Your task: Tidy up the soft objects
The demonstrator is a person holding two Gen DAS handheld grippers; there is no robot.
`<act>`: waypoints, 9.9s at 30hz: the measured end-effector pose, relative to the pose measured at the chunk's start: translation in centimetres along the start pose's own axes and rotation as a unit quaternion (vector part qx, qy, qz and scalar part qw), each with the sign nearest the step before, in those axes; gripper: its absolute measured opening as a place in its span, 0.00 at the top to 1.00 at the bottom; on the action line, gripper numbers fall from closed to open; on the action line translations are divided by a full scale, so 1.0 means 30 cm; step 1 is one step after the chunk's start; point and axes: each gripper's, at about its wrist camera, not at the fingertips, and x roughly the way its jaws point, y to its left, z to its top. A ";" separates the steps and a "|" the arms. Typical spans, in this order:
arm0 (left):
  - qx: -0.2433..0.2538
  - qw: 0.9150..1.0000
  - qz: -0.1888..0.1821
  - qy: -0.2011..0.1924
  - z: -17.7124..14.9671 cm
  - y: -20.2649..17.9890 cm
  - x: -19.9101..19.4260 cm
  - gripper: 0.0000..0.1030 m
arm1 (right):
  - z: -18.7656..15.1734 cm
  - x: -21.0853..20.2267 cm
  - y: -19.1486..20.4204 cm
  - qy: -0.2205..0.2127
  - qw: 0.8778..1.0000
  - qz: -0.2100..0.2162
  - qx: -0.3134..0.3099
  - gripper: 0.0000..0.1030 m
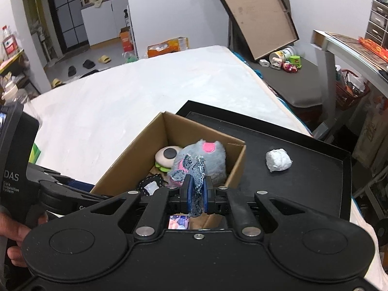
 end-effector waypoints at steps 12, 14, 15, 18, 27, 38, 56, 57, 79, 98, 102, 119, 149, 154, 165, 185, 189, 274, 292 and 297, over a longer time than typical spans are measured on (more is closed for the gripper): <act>-0.016 0.999 -0.027 0.013 -0.019 0.036 0.041 0.81 | 0.014 0.063 0.109 0.016 1.000 0.015 -0.022 0.91; -0.014 0.999 -0.026 0.012 -0.021 0.036 0.043 0.82 | 0.019 0.073 0.132 0.017 0.999 0.022 -0.027 0.91; -0.013 0.999 -0.027 0.012 -0.022 0.036 0.044 0.82 | 0.020 0.077 0.142 0.018 0.999 0.025 -0.029 0.91; -0.016 0.999 -0.028 0.012 -0.023 0.040 0.043 0.83 | 0.023 0.094 0.168 0.023 0.999 0.032 -0.032 0.91; -0.025 0.999 -0.035 0.015 -0.030 0.059 0.045 0.83 | 0.009 0.151 0.177 0.058 0.996 0.061 0.007 0.91; -0.026 0.999 -0.037 0.017 -0.022 0.062 0.048 0.83 | -0.003 0.223 0.114 0.108 0.981 0.112 0.116 0.85; -0.020 0.999 -0.022 0.013 -0.019 0.046 0.036 0.81 | 0.011 0.116 0.034 0.082 0.984 0.104 0.115 0.40; -0.018 1.000 -0.020 0.012 -0.018 0.043 0.033 0.78 | 0.012 0.107 0.024 0.077 0.985 0.102 0.115 0.37; -0.004 0.999 0.040 0.016 0.034 -0.004 0.010 0.49 | -0.010 0.028 -0.172 -0.001 0.991 0.053 0.123 0.04; 0.026 0.994 0.100 0.032 0.076 -0.106 0.056 0.44 | -0.020 0.122 -0.406 -0.029 0.987 0.025 0.155 0.03; 0.028 0.992 0.112 0.041 0.089 -0.112 0.078 0.44 | -0.009 0.176 -0.471 -0.028 0.985 0.014 0.172 0.03; 0.041 0.984 0.159 0.069 0.164 -0.164 0.176 0.36 | -0.064 0.383 -0.590 -0.017 0.987 0.008 0.162 0.03; 0.052 0.976 0.191 0.091 0.156 -0.201 0.187 0.35 | -0.106 0.469 -0.602 -0.012 0.991 0.002 0.130 0.59; 0.039 0.979 0.178 0.087 0.140 -0.182 0.167 0.35 | -0.122 0.426 -0.607 -0.002 0.991 -0.010 0.135 0.59; 0.028 0.987 0.146 0.067 0.106 -0.139 0.113 0.35 | -0.107 0.294 -0.575 -0.016 0.988 -0.014 0.150 0.59; 0.022 0.996 0.085 0.022 0.059 -0.086 0.019 0.35 | -0.104 0.099 -0.474 -0.036 0.987 -0.035 0.153 0.59; 0.019 0.997 0.076 0.014 0.056 -0.070 0.001 0.35 | -0.099 0.073 -0.449 -0.038 0.987 -0.037 0.152 0.59; -0.006 0.998 -0.052 -0.022 -0.044 0.071 0.052 0.83 | -0.032 0.152 0.062 0.065 0.996 -0.022 0.048 0.37; 0.010 0.999 -0.016 -0.036 -0.049 0.029 0.050 0.87 | -0.090 0.018 -0.132 0.043 0.992 -0.041 0.113 0.33; 0.010 0.999 -0.006 -0.036 -0.041 0.020 0.049 0.88 | -0.104 -0.010 -0.174 0.035 0.991 -0.040 0.126 0.33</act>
